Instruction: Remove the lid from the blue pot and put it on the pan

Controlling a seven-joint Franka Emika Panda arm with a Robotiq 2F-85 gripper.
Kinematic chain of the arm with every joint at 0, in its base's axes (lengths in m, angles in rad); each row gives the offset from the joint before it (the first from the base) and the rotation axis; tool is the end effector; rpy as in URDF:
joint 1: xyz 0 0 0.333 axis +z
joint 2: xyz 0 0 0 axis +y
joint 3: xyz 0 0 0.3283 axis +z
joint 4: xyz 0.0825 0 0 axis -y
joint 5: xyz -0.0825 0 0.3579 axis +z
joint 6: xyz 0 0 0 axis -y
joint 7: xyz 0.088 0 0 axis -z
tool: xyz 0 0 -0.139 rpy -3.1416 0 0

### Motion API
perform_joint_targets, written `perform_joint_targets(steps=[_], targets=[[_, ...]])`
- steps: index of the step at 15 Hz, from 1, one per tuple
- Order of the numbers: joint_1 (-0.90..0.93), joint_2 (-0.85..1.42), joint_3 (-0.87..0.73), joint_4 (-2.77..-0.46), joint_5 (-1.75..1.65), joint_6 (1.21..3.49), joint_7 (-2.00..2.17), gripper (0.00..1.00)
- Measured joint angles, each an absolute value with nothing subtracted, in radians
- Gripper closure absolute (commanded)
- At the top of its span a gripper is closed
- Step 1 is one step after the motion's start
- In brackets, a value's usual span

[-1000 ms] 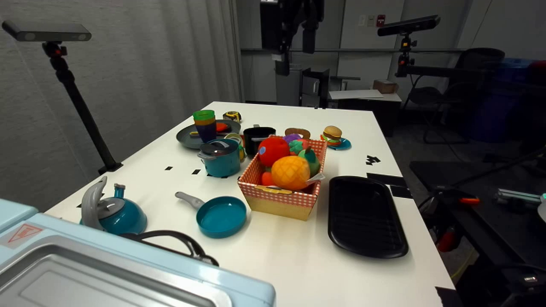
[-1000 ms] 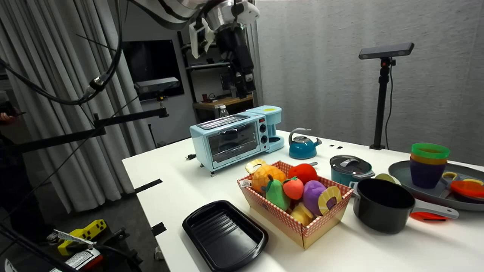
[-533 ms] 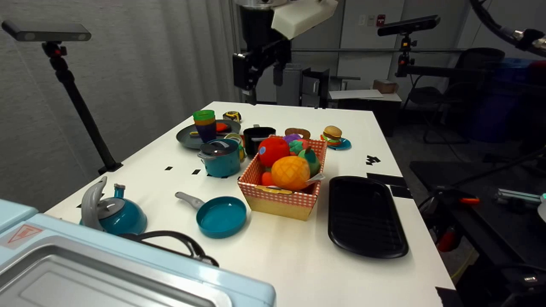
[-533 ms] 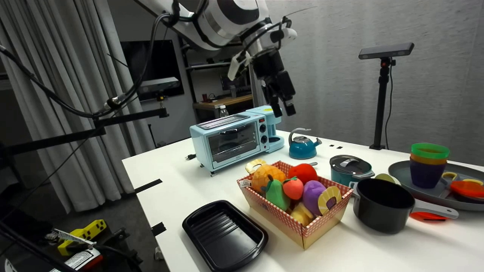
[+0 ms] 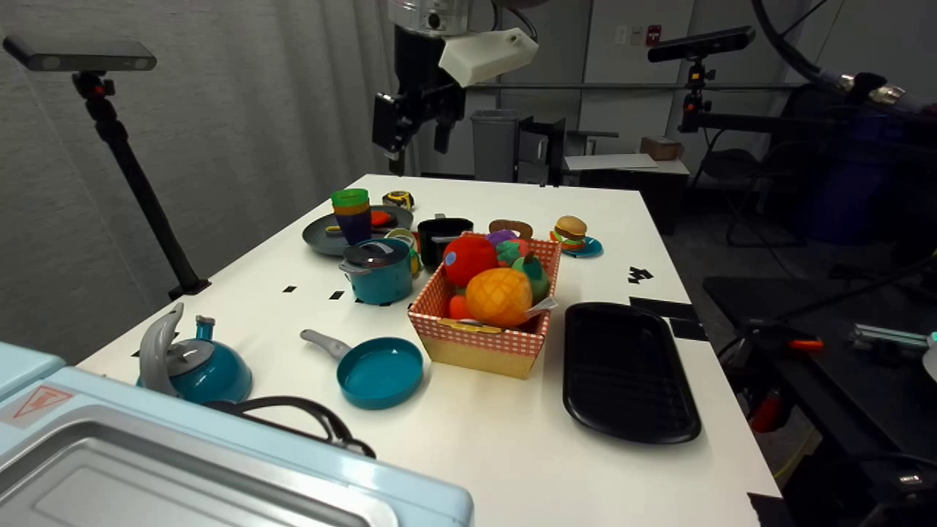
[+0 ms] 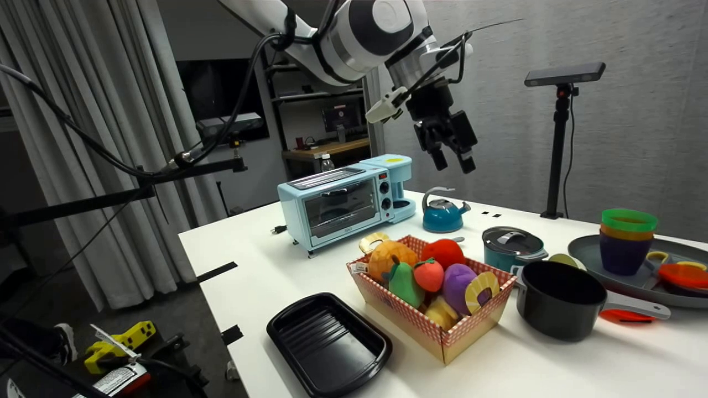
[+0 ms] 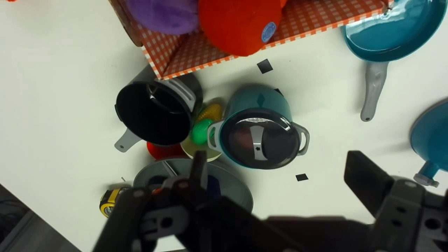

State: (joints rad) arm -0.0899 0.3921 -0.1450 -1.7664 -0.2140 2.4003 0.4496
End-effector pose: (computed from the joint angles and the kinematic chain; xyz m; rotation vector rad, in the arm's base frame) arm 0.6467 -0.1519 0.3645 2.8263 -0.7612 0.3892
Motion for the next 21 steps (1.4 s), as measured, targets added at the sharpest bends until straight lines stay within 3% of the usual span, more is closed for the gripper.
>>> perform_joint_targets(steps=[7,17,21], targets=[[-0.079,0.412,-0.153,-1.761,-0.211,2.426,0.451,0.00],[-0.077,0.585,-0.221,-1.754,-0.183,2.791,0.446,0.00],[-0.088,0.622,-0.230,-1.732,-0.157,2.829,0.434,0.00]])
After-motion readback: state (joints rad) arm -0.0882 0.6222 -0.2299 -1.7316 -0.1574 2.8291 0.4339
